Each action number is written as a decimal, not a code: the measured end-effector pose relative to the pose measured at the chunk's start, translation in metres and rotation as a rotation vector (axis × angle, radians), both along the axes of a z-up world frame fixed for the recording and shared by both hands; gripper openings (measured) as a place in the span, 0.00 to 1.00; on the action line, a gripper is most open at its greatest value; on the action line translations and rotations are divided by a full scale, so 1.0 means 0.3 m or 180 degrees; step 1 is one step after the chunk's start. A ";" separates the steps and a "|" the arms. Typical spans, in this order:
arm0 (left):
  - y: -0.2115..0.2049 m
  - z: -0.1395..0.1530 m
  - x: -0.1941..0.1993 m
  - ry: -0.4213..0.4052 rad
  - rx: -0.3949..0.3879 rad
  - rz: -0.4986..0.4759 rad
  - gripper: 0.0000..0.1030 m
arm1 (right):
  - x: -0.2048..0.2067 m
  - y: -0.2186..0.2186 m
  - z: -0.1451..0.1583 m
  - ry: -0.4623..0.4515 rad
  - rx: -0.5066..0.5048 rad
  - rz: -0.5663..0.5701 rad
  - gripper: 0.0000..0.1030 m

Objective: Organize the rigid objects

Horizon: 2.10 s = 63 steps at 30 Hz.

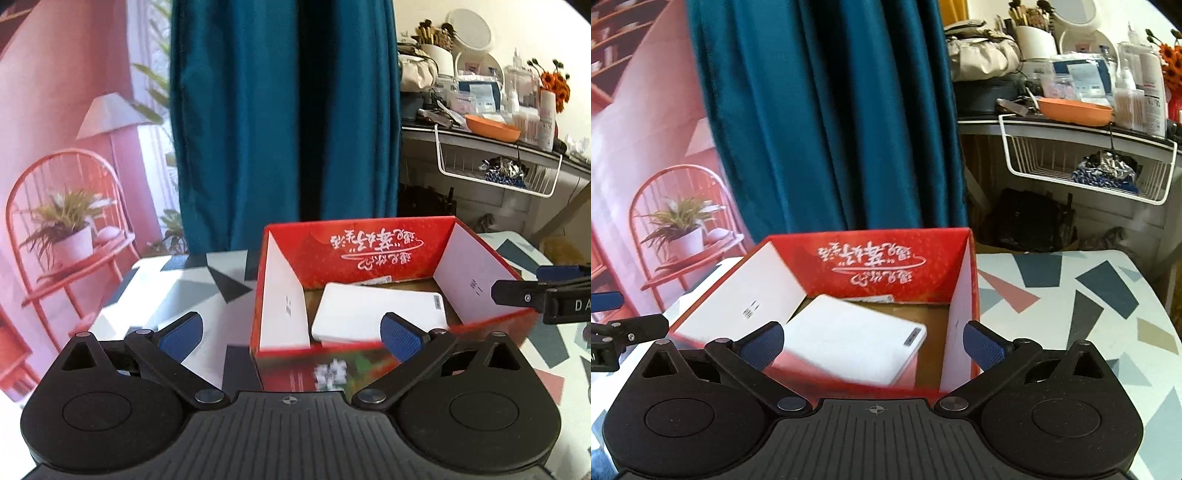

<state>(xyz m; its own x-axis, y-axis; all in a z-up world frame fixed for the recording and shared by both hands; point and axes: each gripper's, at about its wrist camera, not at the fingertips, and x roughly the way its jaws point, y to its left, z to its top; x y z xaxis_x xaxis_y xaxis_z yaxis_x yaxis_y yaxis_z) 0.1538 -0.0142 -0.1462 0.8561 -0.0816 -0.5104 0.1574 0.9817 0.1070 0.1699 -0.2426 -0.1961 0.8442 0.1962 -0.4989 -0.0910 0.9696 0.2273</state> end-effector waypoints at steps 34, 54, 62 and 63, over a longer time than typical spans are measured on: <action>0.071 -0.315 -0.138 0.1079 -0.0479 -0.0154 0.92 | -0.367 0.119 -0.326 0.0667 -0.0035 0.0615 0.64; 0.062 -0.333 -0.134 0.1165 -0.0522 -0.0228 0.84 | -0.352 0.139 -0.345 0.0663 0.0349 0.0903 0.49; 0.063 -0.342 -0.134 0.1216 -0.0579 -0.0263 0.79 | -0.355 0.175 -0.351 0.0678 0.0124 0.1070 0.52; 0.062 -0.343 -0.134 0.1222 -0.0586 -0.0268 0.79 | -0.356 0.180 -0.353 0.0691 0.0081 0.1081 0.52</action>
<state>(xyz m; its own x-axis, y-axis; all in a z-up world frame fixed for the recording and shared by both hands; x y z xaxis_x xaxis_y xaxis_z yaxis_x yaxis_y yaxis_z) 0.1137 0.0044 -0.2491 0.5934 -0.2625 -0.7609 0.2319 0.9610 -0.1507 0.0631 -0.1886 -0.3021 0.6047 0.4605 -0.6499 -0.3525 0.8864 0.3002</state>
